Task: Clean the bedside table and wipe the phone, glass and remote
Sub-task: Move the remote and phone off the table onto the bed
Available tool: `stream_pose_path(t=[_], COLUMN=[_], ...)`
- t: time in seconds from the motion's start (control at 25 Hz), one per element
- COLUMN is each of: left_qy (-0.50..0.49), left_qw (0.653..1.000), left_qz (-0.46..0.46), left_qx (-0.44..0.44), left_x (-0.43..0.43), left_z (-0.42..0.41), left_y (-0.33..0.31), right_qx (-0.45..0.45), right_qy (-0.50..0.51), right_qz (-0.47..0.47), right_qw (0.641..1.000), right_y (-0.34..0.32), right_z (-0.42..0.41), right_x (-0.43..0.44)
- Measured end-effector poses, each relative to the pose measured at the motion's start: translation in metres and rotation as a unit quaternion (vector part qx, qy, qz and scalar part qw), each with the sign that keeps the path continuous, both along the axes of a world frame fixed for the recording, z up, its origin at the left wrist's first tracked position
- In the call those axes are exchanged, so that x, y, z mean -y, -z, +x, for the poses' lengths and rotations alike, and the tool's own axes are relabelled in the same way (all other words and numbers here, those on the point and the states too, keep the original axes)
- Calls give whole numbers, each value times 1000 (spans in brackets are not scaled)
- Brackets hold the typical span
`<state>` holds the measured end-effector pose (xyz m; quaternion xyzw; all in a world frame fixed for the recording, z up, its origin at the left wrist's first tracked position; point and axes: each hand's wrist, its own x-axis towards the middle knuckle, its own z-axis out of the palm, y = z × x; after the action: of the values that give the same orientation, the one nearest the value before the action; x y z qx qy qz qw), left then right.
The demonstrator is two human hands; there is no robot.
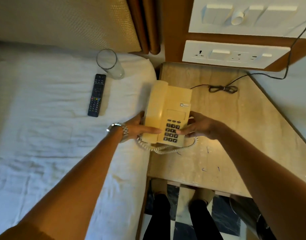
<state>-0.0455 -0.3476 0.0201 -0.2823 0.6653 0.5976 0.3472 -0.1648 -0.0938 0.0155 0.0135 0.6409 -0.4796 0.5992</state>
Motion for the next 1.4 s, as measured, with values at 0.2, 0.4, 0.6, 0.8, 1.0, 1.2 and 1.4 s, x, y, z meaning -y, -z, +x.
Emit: stream_pose_path(t=[0.2, 0.4, 0.6, 0.8, 1.0, 1.2, 1.4], left_qy=[-26, 169, 169, 162, 127, 23, 172], left_qw=[993, 933, 891, 846, 826, 750, 825], left_qz=[-115, -316, -421, -508, -545, -648, -473], left_qx=[31, 41, -2, -21, -68, -131, -258], left_x=[52, 59, 63, 77, 75, 27, -77], left_z=[32, 25, 31, 34, 40, 43, 48], left_y=[-14, -8, 4, 17, 24, 18, 19], right_qx=[3, -53, -126, -187, -217, -240, -251], right_qy=[71, 128, 131, 138, 152, 87, 57], right_qz=[-15, 35, 51, 102, 114, 54, 98], right_qw=[997, 990, 982, 967, 958, 965, 961], right_y=[6, 5, 8, 23, 30, 23, 30], right_z=[37, 35, 40, 44, 45, 54, 90], right_x=[59, 79, 98, 129, 139, 97, -10])
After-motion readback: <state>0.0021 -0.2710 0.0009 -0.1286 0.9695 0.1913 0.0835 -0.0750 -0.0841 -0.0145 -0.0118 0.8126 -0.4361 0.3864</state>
